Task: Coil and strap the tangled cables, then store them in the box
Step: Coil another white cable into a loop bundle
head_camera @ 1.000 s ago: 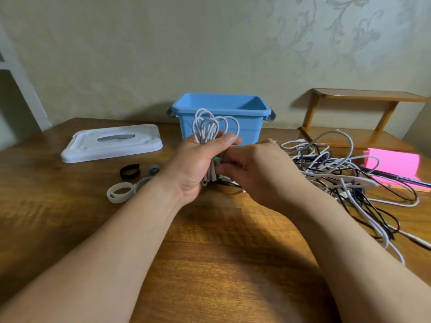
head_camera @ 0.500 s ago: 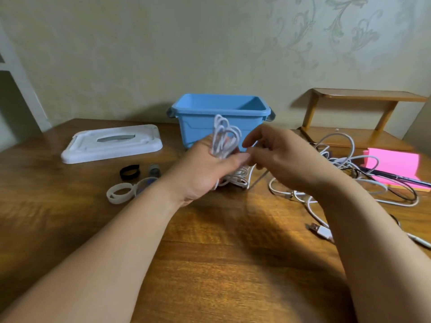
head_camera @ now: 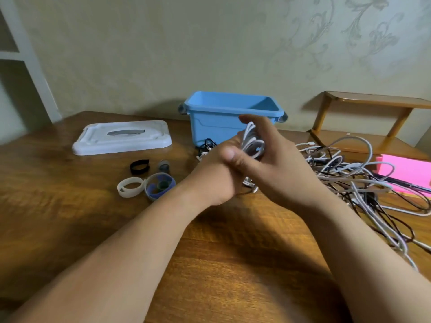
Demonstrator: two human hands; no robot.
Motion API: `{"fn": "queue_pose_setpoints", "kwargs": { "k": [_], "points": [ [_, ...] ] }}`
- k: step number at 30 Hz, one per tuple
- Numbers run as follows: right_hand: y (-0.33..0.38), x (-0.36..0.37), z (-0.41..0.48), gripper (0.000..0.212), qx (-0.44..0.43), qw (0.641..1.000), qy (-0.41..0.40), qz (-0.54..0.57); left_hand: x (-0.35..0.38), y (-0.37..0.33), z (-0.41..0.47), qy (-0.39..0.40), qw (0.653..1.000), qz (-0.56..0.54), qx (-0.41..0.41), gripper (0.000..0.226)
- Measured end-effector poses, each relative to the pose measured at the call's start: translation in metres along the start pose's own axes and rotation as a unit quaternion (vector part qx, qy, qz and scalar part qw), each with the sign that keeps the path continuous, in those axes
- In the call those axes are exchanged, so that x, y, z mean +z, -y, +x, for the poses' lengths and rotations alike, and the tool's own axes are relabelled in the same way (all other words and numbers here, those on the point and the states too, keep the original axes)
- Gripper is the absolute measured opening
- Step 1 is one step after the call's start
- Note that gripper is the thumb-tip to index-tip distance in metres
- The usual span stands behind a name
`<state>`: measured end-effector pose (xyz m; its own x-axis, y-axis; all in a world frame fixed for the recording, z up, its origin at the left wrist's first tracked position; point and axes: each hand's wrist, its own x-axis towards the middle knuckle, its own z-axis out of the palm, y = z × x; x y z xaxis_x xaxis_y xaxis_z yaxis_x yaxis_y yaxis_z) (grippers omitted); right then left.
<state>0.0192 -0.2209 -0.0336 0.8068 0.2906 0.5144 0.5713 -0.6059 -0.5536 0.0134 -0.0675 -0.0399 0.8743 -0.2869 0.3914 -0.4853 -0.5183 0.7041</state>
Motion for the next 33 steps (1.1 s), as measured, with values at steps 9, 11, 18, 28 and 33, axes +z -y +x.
{"fn": "queue_pose_setpoints", "kwargs": {
  "k": [9, 11, 18, 28, 33],
  "points": [
    [-0.005, 0.006, 0.007, 0.050, -0.021, 0.982, -0.170, -0.085, 0.006, -0.002, 0.003, -0.068, 0.996, -0.060, -0.017, 0.031],
    [-0.003, 0.008, 0.007, 0.048, -0.040, 0.969, -0.201, -0.136, 0.006, -0.001, 0.003, -0.084, 0.996, -0.037, -0.002, 0.034],
    [-0.006, 0.004, 0.005, 0.015, -0.017, 0.986, -0.153, 0.070, 0.007, -0.001, -0.002, -0.052, 0.998, 0.040, 0.011, 0.031],
    [0.003, 0.004, 0.005, 0.003, 0.033, 0.987, -0.151, 0.047, 0.006, -0.004, -0.009, -0.030, 0.989, 0.144, 0.028, 0.018],
    [0.027, 0.010, 0.004, 0.016, 0.029, 0.980, -0.182, -0.075, 0.007, -0.005, -0.027, -0.140, 0.975, 0.170, 0.010, 0.009]
  ]
}}
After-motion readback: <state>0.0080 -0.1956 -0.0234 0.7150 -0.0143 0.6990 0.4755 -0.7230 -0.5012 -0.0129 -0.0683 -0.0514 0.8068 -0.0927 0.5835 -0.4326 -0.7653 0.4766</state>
